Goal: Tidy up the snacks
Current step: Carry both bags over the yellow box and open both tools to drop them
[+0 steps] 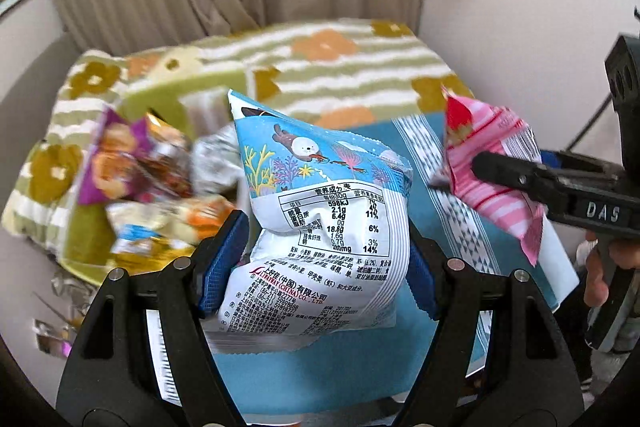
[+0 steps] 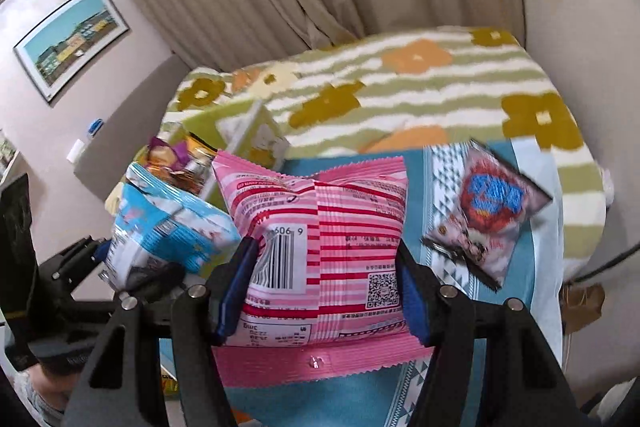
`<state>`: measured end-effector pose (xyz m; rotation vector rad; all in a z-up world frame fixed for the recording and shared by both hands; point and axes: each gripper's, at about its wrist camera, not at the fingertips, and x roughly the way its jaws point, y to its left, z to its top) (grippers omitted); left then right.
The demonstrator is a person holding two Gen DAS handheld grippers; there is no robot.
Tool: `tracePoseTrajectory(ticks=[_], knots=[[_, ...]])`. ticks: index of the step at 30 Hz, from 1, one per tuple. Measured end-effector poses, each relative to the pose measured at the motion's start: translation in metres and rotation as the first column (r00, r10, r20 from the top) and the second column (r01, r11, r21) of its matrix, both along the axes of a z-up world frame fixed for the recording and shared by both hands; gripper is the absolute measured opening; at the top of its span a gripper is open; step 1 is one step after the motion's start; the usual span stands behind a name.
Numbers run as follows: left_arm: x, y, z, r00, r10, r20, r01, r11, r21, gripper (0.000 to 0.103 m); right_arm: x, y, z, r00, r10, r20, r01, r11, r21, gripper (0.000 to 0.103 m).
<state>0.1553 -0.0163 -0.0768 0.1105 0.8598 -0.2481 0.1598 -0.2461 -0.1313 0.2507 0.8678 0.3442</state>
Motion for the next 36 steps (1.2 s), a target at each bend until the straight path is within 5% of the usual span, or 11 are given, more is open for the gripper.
tracePoseTrajectory(ticks=[10, 20, 22, 24, 25, 28, 36], knots=[[0.03, 0.083, 0.039, 0.991, 0.109, 0.078, -0.108, 0.994, -0.013, 0.071, 0.017, 0.065, 0.047, 0.991, 0.071, 0.111, -0.07, 0.997, -0.017, 0.061], [0.114, 0.167, 0.019, 0.993, 0.117, 0.008, -0.117, 0.993, -0.006, 0.071, 0.09, 0.155, 0.053, 0.988, 0.102, 0.114, -0.099, 0.995, -0.033, 0.061], [0.126, 0.174, 0.013, 0.996, 0.084, 0.0, -0.084, 0.996, -0.004, 0.079, 0.102, 0.167, 0.052, 0.989, 0.098, 0.107, -0.095, 0.995, -0.032, 0.061], [0.133, 0.175, 0.008, 0.999, 0.051, 0.017, -0.052, 0.999, 0.018, 0.101, 0.113, 0.178, 0.05, 0.991, 0.09, 0.097, -0.088, 0.996, -0.033, 0.061], [0.134, 0.175, 0.007, 0.998, 0.045, 0.036, -0.047, 0.998, 0.04, 0.103, 0.117, 0.182, 0.049, 0.992, 0.085, 0.092, -0.082, 0.996, -0.034, 0.061], [0.144, 0.179, -0.004, 1.0, 0.015, 0.002, -0.015, 0.997, 0.071, 0.103, 0.129, 0.191, 0.044, 0.996, 0.061, 0.07, -0.058, 0.998, -0.034, 0.061], [0.144, 0.219, -0.019, 0.998, 0.006, -0.063, -0.009, 0.999, -0.038, 0.103, 0.151, 0.21, 0.029, 1.0, 0.011, 0.015, -0.01, 0.997, -0.077, 0.061]])
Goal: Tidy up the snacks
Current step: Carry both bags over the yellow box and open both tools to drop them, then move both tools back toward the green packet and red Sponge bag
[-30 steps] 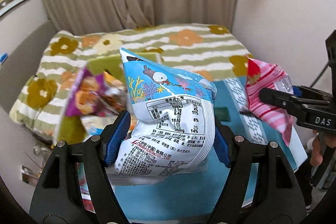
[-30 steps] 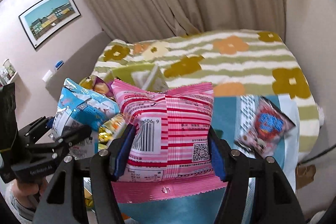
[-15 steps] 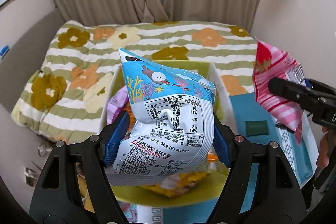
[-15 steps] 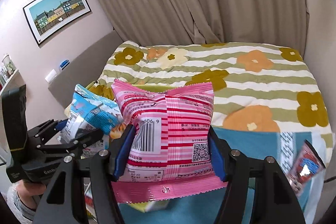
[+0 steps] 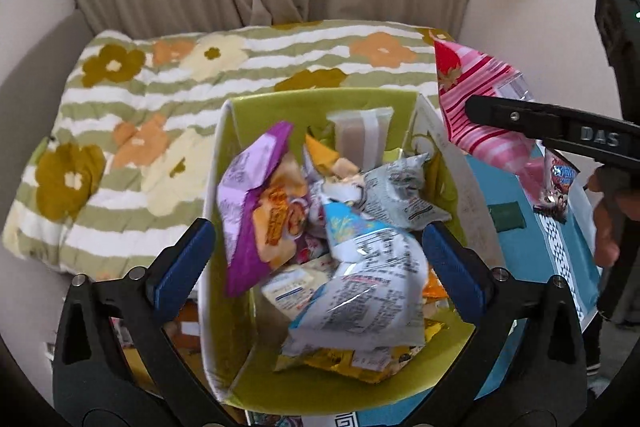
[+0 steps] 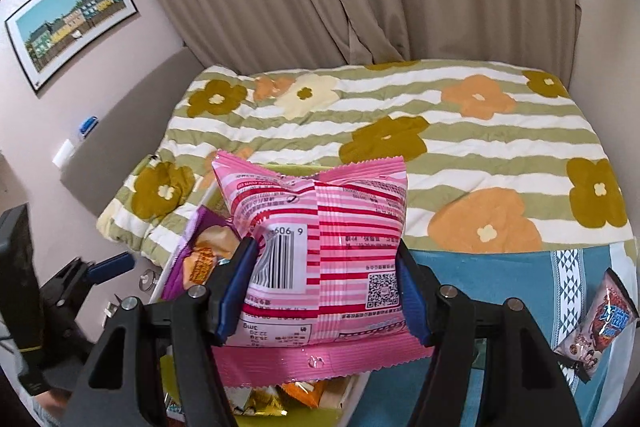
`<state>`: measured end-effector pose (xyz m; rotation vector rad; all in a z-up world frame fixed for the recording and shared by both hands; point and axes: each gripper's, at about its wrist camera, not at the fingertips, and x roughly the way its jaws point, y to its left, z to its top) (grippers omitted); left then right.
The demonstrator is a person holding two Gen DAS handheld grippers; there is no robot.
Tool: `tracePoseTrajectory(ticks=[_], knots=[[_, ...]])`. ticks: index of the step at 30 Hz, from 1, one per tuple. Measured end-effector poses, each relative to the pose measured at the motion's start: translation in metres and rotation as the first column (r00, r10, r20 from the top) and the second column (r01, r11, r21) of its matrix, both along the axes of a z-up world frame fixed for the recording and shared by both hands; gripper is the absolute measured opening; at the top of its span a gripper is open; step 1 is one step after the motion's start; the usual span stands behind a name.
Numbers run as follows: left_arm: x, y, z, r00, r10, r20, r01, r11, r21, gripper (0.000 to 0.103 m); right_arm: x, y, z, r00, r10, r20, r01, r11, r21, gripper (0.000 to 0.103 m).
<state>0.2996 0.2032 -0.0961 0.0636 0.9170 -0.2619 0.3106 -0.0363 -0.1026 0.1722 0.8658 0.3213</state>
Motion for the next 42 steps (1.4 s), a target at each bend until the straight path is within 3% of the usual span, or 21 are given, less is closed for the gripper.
tracePoseTrajectory(ticks=[10, 11, 14, 23, 33, 37, 42], knots=[[0.015, 0.02, -0.008, 1.0, 0.003, -0.018, -0.002, 1.0, 0.025, 0.103, 0.032, 0.037, -0.022, 0.996, -0.007, -0.086, 0.003, 0.999, -0.044, 0.063], [0.016, 0.023, -0.009, 1.0, 0.007, -0.023, -0.007, 1.0, 0.021, 0.103, 0.034, 0.038, -0.025, 0.996, -0.012, -0.09, 0.008, 0.999, -0.047, 0.068], [0.015, 0.028, -0.009, 1.0, 0.017, -0.025, -0.016, 1.0, 0.014, 0.103, 0.033, 0.039, -0.025, 0.997, -0.013, -0.073, 0.012, 1.0, -0.024, 0.103], [-0.003, 0.027, 0.0, 0.999, 0.046, -0.007, -0.046, 0.999, 0.01, 0.103, 0.007, 0.042, -0.014, 0.999, 0.024, 0.03, -0.022, 0.997, -0.076, 0.103], [-0.047, 0.006, 0.034, 0.992, 0.12, 0.045, -0.121, 0.993, 0.006, 0.103, -0.037, 0.018, 0.016, 0.994, 0.067, 0.085, -0.063, 0.997, -0.045, 0.103], [-0.074, -0.009, 0.05, 0.985, 0.145, 0.091, -0.146, 0.989, 0.006, 0.103, -0.063, 0.0, 0.031, 0.992, 0.055, 0.115, -0.052, 0.998, -0.024, 0.103], [-0.1, -0.028, 0.062, 0.979, 0.163, 0.119, -0.165, 0.986, 0.009, 0.103, -0.1, -0.029, 0.048, 0.986, 0.007, 0.167, 0.004, 0.998, -0.067, 0.103]])
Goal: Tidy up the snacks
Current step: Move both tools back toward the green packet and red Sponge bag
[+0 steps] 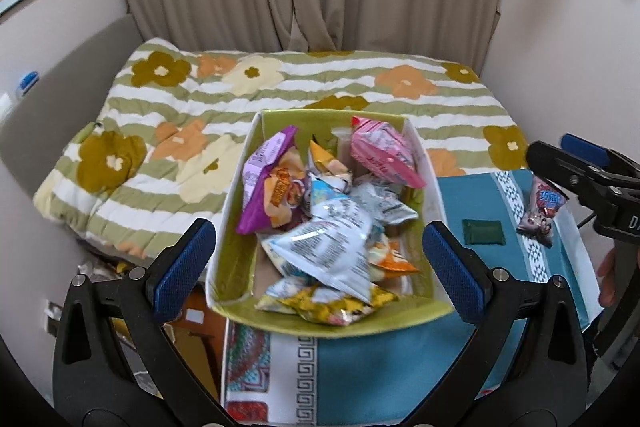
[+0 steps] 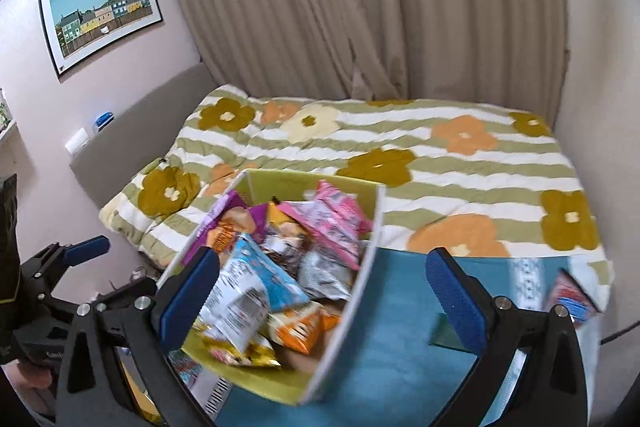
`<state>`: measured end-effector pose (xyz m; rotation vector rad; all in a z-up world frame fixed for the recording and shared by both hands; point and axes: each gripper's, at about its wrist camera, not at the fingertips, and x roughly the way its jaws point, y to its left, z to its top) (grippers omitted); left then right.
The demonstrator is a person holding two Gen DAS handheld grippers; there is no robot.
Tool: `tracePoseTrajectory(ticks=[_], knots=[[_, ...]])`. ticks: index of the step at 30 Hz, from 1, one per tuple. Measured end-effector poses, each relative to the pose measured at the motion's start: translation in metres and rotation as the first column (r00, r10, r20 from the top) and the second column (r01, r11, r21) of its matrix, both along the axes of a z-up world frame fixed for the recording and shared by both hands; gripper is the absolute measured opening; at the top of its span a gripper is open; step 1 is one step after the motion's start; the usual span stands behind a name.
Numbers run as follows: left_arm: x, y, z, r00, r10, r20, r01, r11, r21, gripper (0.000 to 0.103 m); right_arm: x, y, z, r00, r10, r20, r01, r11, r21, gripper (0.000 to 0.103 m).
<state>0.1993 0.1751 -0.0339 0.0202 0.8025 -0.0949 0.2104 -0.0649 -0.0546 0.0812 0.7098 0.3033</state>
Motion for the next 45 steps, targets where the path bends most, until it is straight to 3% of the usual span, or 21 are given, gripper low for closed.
tracePoseTrajectory(ticks=[10, 23, 33, 40, 45], knots=[[-0.058, -0.044, 0.009, 0.999, 0.008, 0.032, -0.007, 1.0, -0.024, 0.103, -0.078, -0.061, 0.014, 0.991, -0.115, 0.075, 0.12, 0.99, -0.073, 0.103], [-0.112, -0.13, -0.005, 0.995, -0.049, 0.085, 0.051, 0.999, -0.02, 0.103, -0.139, -0.132, -0.004, 0.985, -0.164, 0.053, 0.167, 0.983, -0.072, 0.103], [-0.057, -0.207, -0.045, 0.981, -0.188, -0.041, 0.187, 0.982, -0.031, 0.103, -0.125, -0.19, -0.023, 0.962, -0.271, -0.006, 0.271, 0.961, -0.056, 0.103], [0.019, -0.258, -0.101, 0.961, -0.213, -0.174, 0.198, 0.975, -0.099, 0.103, -0.077, -0.222, -0.055, 0.933, -0.35, -0.076, 0.347, 0.936, -0.057, 0.103], [0.065, -0.289, -0.152, 0.944, -0.204, -0.261, 0.188, 0.978, -0.088, 0.103, -0.037, -0.241, -0.09, 0.911, -0.38, -0.16, 0.376, 0.925, -0.057, 0.103]])
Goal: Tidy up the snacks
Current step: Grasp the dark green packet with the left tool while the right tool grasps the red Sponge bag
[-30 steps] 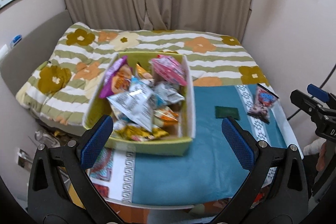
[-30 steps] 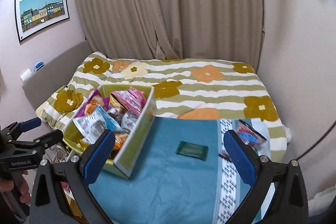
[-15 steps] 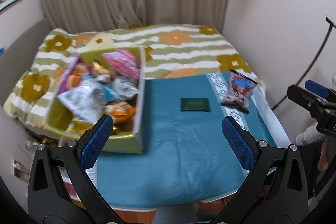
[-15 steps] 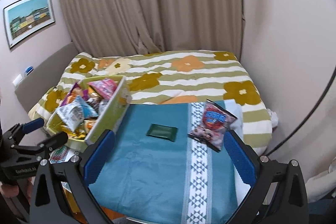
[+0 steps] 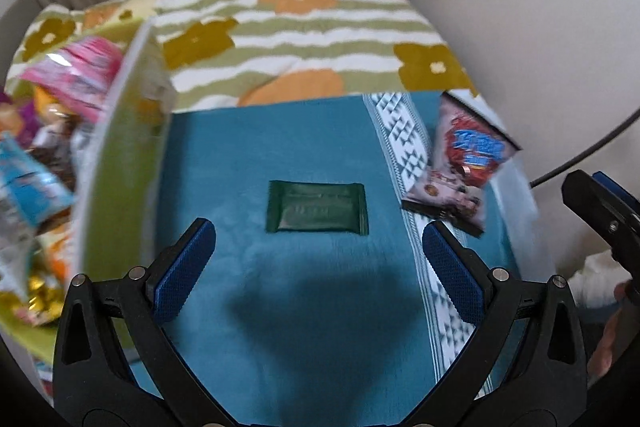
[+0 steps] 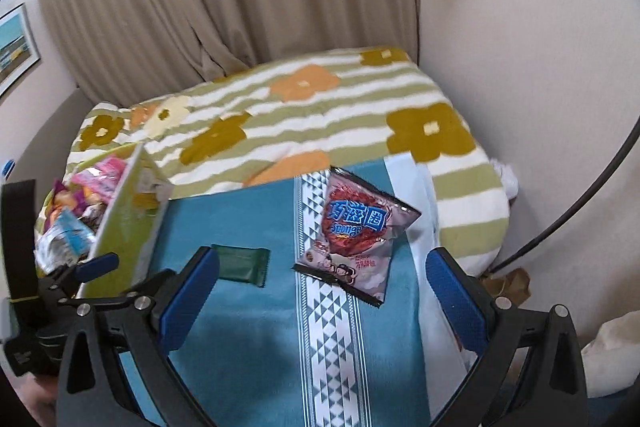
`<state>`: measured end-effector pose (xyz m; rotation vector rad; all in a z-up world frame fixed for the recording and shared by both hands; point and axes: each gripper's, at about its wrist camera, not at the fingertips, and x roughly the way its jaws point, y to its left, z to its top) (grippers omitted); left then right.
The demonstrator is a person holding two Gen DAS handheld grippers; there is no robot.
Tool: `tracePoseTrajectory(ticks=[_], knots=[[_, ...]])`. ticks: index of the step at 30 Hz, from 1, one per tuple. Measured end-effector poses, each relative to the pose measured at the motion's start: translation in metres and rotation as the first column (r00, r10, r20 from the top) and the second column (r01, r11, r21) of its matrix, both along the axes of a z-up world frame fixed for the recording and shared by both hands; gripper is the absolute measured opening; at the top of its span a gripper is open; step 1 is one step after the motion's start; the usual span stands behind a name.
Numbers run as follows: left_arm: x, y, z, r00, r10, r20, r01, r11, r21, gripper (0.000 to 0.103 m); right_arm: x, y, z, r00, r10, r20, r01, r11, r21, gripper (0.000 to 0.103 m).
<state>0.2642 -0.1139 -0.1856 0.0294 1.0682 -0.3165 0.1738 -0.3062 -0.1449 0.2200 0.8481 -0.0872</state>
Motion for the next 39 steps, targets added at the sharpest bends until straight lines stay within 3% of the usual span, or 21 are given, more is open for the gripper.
tracePoseTrajectory(ticks=[4, 8, 18, 22, 32, 37, 39], knots=[[0.022, -0.018, -0.038, 0.999, -0.004, -0.053, 0.006, 0.999, 0.039, 0.103, 0.027, -0.01, -0.031, 0.998, -0.019, -0.053, 0.02, 1.0, 0.007, 0.103], [0.032, -0.032, -0.065, 0.998, -0.015, -0.056, 0.021, 0.995, 0.097, 0.103, 0.043, -0.016, -0.053, 0.996, -0.036, -0.087, 0.037, 0.999, 0.013, 0.103], [0.049, -0.036, -0.106, 0.995, 0.002, -0.104, 0.012, 0.991, 0.133, 0.102, 0.069, -0.019, -0.09, 0.988, -0.064, -0.138, 0.063, 0.998, -0.011, 0.103], [0.045, -0.035, -0.107, 0.997, -0.021, -0.073, 0.031, 0.991, 0.133, 0.1, 0.076, -0.019, -0.099, 0.988, -0.069, -0.139, 0.068, 0.998, -0.009, 0.103], [0.052, -0.028, -0.1, 0.998, -0.027, -0.053, 0.034, 0.992, 0.118, 0.077, 0.092, -0.015, -0.114, 0.986, -0.056, -0.157, 0.054, 0.998, -0.018, 0.103], [0.053, -0.027, -0.098, 0.998, -0.039, -0.051, 0.045, 0.992, 0.122, 0.073, 0.097, -0.014, -0.119, 0.986, -0.049, -0.161, 0.046, 0.999, -0.017, 0.102], [0.054, -0.027, -0.098, 0.998, -0.038, -0.05, 0.044, 0.991, 0.123, 0.072, 0.1, -0.013, -0.122, 0.985, -0.043, -0.167, 0.041, 0.999, -0.016, 0.096]])
